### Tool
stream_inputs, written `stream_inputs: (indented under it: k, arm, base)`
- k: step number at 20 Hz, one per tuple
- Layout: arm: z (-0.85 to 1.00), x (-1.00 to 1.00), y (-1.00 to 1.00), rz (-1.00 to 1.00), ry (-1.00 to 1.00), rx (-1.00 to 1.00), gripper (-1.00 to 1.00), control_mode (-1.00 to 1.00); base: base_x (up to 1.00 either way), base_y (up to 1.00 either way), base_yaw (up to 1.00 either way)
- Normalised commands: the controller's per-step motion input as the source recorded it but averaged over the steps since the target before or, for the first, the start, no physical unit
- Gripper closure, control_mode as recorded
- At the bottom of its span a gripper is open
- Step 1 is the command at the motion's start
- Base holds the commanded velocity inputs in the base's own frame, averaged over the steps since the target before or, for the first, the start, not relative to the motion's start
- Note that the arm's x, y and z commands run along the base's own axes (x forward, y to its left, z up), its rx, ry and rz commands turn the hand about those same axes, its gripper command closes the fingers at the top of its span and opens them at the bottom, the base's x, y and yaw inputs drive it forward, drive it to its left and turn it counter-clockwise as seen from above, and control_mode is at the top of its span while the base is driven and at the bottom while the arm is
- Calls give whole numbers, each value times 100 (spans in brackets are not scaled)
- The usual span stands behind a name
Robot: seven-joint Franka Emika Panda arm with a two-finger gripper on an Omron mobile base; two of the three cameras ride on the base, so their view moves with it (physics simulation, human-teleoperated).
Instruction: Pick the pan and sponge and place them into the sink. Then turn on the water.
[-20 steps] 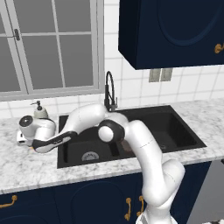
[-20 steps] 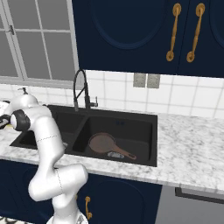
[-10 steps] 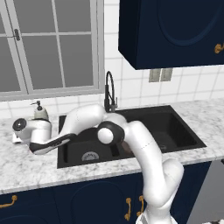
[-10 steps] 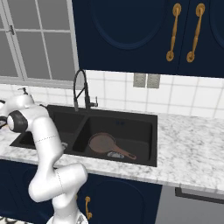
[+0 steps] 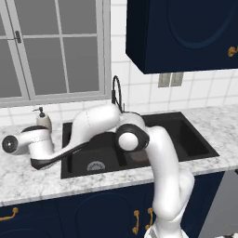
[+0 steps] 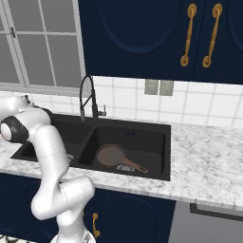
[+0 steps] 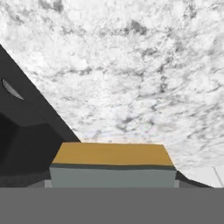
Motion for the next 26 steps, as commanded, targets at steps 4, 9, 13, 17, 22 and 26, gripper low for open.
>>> stream_inputs:
  k: [4,9,13,17,22,26]
  arm:
    - [87,-62,-62,-30,-10,8,100,-100]
    - [62,-77,-77,-25,-33,9,100,-100]
    - [46,-95,-87,-22,-23,15,100,-100]
    - [60,-86,-89,-26,-12,26,100,-100]
    - [59,-50,-100,-28,-2,31,100,-100]
    - [42,-36,-100,-21,-12,26,100,-100]
  base:
    - [0,0,0]
    - [0,0,0]
    - [0,0,0]
    - [0,0,0]
    - [0,0,0]
    - [0,0,0]
